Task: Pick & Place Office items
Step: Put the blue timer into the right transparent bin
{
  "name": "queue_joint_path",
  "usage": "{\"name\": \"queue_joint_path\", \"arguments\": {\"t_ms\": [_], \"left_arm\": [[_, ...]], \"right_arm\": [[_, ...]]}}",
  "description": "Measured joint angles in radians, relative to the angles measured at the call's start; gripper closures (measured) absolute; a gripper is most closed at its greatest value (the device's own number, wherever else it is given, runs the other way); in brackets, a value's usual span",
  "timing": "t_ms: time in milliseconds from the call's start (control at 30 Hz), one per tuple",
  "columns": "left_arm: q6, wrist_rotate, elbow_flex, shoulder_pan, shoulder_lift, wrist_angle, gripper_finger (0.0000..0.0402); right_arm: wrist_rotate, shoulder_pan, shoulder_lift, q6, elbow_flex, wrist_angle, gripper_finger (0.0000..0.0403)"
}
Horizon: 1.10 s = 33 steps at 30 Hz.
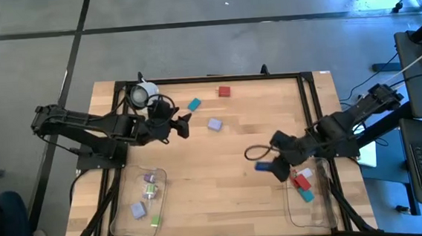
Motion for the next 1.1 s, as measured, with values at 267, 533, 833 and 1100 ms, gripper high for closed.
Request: {"name": "queue_joint_path", "arguments": {"t_ms": [267,533,833,1100], "left_arm": [[0.034,0.033,0.0,0.004,0.0,-0.002,0.0115],[0.058,0.049,0.0,0.003,0.0,-0.002,0.0115],[0.058,0.09,0.0,0.003,0.0,-0.002,0.0115],[0.05,0.156,0.0,0.002,0.0,-0.002,0.0115]], "right_arm": [[-0.193,0.18,0.042,0.331,0.0,-0.195,0.024],[-0.357,0.273,0.18,0.471,0.0,-0.257,0.024],[-0.397,0.293,0.372,0.379,0.0,-0.256,0.024],[-0.466,0.293,0.527,0.224,0.0,-0.253,0.024]]}}
